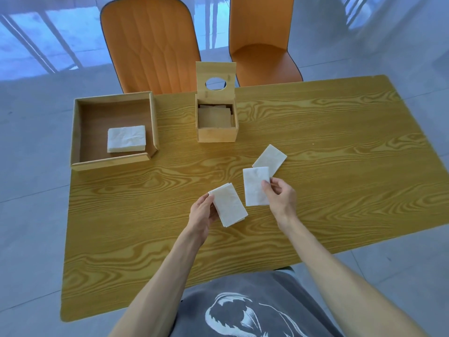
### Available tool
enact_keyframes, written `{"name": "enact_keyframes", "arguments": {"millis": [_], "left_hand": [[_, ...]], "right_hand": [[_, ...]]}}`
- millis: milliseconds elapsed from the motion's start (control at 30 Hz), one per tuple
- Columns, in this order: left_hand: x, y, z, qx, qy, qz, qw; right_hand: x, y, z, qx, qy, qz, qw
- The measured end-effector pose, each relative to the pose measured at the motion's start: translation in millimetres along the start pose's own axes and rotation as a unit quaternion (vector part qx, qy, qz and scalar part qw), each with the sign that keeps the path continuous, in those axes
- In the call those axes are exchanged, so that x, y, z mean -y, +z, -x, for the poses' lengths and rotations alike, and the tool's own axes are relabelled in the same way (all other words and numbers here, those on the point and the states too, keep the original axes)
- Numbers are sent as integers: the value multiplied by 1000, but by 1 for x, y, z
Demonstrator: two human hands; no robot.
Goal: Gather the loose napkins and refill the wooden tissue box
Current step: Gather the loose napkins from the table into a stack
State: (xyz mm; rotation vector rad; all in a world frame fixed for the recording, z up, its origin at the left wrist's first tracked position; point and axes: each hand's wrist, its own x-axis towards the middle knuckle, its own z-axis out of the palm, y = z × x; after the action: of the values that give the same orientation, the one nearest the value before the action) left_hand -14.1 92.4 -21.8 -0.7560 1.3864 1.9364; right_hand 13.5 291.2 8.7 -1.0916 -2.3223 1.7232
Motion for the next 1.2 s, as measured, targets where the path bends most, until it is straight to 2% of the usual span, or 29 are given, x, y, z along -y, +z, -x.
{"name": "enact_keyframes", "arguments": {"millis": [167,300,367,533,633,700,800,900,1033,1200], "left_hand": [[1,0,1,-1,11,3,1000],[3,1,3,-11,22,-9,1000],[3,2,4,-28,40,-33,998],[5,2,0,-69,74,-77,992],[4,0,-2,-82,79,-103,988],[2,-1,-4,-92,89,-123,984],[0,-3,-4,-112,98,-145,978],[-1,-5,-5,-127,96,-139,977],[-4,-7,-5,-128,83,-107,982],[-5,-7,-3,-129,71,-61,987]], "right_hand": [[-4,25,8,138,3,-4,990],[-13,41,9,171,10,35,985],[-16,45,8,170,-4,89,981],[-12,47,6,144,-67,233,959],[-7,46,1,118,-74,240,961],[-3,41,-10,60,-66,231,969],[7,30,-36,-29,-13,218,975],[15,22,-65,-74,77,192,976],[15,21,-93,-97,162,179,965],[14,26,-95,-99,189,177,961]]}}
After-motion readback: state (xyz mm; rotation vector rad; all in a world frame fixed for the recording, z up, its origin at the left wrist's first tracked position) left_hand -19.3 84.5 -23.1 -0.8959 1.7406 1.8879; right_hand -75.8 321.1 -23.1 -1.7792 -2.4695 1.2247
